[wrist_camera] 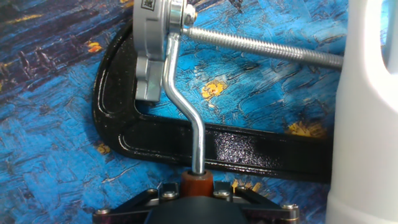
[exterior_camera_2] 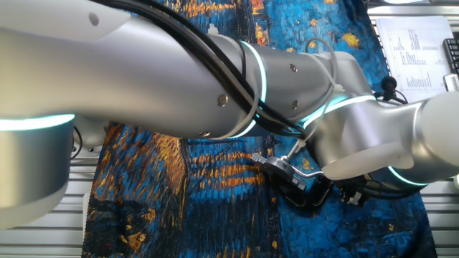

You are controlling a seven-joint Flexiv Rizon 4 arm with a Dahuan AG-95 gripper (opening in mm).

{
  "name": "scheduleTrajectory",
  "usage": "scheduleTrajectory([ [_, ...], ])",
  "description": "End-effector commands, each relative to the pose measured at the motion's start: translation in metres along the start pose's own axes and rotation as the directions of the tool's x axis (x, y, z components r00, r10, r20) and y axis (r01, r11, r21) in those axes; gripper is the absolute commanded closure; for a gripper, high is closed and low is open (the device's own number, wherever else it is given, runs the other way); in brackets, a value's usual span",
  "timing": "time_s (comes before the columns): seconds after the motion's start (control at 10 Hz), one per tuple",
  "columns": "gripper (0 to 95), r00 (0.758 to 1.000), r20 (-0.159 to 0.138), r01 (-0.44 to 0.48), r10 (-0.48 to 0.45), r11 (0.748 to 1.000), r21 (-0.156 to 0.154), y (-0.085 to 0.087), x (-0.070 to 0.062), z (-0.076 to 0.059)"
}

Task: Pull up the lever

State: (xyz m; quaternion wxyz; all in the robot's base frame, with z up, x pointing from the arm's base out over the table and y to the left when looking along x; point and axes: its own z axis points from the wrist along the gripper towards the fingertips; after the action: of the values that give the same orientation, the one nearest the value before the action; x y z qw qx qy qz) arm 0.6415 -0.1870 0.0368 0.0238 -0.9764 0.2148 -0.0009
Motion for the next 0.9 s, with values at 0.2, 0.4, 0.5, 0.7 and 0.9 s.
scheduleTrajectory([
  [0.2, 95.0, 1.000, 0.007, -0.001, 0.001, 1.000, -0.010, 0.0004, 0.0015, -0.0060],
  [0.4, 95.0, 1.000, 0.006, -0.009, 0.009, 1.000, -0.022, 0.0003, 0.0017, -0.0074],
  [0.5, 95.0, 1.000, 0.010, -0.013, 0.013, 1.000, -0.024, 0.0003, 0.0017, -0.0085],
  [0.7, 95.0, 1.000, 0.016, -0.015, 0.015, 1.000, -0.027, 0.0000, 0.0018, -0.0095],
  [0.9, 95.0, 0.999, 0.021, -0.028, 0.028, 0.999, -0.036, -0.0018, 0.0012, -0.0117],
])
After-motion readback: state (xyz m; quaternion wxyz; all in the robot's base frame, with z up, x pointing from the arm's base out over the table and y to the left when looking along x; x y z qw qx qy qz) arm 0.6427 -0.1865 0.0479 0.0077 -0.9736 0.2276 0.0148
